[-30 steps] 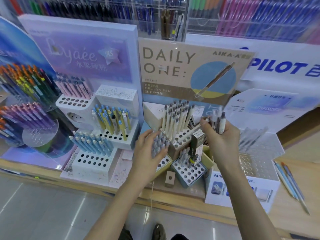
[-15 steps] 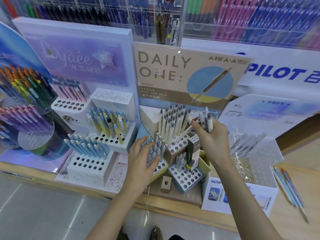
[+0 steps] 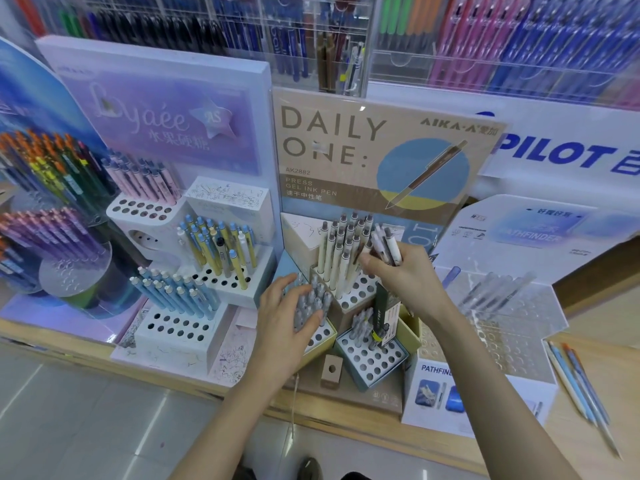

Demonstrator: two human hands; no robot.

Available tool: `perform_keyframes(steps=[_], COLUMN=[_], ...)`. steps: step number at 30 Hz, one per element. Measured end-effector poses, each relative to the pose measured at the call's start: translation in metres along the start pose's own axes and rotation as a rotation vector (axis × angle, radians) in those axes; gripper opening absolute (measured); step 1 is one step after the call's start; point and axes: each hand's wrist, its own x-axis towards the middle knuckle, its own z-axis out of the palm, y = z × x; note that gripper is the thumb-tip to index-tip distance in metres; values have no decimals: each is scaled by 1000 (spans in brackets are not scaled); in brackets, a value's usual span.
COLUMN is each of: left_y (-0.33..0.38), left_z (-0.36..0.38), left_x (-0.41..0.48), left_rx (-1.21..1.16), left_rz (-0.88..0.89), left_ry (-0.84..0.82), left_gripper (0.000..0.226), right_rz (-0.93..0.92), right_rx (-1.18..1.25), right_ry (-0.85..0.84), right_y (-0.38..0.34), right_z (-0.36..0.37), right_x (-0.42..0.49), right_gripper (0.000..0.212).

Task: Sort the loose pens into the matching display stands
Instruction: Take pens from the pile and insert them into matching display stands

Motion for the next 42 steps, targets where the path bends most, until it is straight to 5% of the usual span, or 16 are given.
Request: perform_keyframes(steps=[5,17,20,24,30,36,42], left_y=[3,20,26,46,75,72,68], left_z=[-2,-12,-18,-28,-22,-16,-18], left_x=[2,8,9,7,-2,-5,-16], left_rx=[-23,-112,-148,-260,-420,-380,-589], left_rz=[-32,-34,-15,19,-59,-10,-66], left_ry=[4,26,54,90,-391,-476,-515], left_gripper=[40,34,29,15,26,30,34], right_rz=[-37,-66,-69,-48,30,31,-3], right_rx=[69,-47,147,696,1039,724,416], right_ry=[-10,41,113,53,31,-20,-58], right_y=[1,11,9,2,-19,-23,-18], right_z=[0,12,9,4,15,27,27], right_x=[-6,-9,-15,-28,-42,-52,-61], right_gripper=[18,17,5,24,27,46,54])
